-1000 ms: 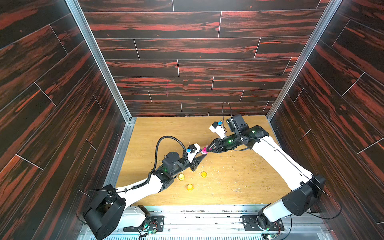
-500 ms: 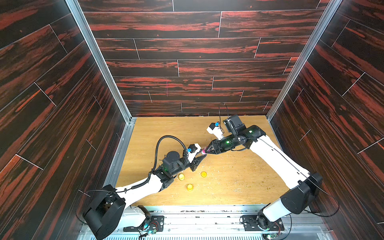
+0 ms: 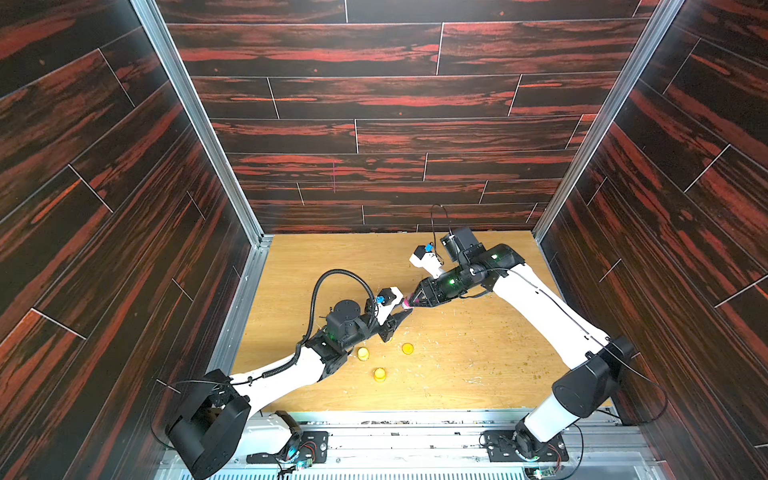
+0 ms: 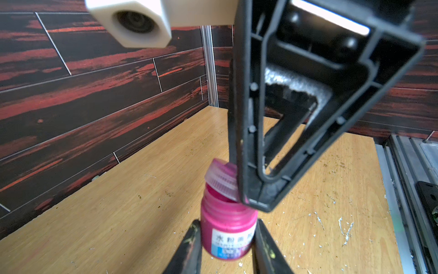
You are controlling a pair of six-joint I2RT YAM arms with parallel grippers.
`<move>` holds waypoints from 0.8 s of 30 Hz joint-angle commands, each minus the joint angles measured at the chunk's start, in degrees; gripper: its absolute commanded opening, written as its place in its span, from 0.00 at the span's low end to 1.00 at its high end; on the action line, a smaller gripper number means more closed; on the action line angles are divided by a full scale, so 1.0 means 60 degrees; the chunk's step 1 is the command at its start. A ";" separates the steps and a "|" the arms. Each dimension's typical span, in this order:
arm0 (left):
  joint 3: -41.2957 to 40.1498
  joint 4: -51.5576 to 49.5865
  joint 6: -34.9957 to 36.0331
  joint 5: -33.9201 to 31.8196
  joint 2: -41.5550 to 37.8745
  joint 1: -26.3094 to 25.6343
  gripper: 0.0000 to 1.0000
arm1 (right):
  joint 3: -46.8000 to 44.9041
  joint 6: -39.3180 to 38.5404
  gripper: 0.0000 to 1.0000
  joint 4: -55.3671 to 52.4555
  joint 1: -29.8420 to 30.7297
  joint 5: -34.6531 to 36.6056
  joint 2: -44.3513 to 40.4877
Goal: Close the paint jar lid
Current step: Close the lid on the paint jar.
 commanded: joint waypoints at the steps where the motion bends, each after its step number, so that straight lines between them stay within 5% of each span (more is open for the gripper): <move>1: 0.0486 -0.0020 0.0362 0.0636 -0.0105 -0.0117 0.18 | 0.0374 -0.0445 0.31 -0.0190 0.0230 0.0034 0.0335; 24: 0.1232 -0.1255 0.0752 0.1314 -0.0257 -0.0161 0.18 | 0.1392 -0.2089 0.31 -0.1226 0.0801 0.0741 0.1272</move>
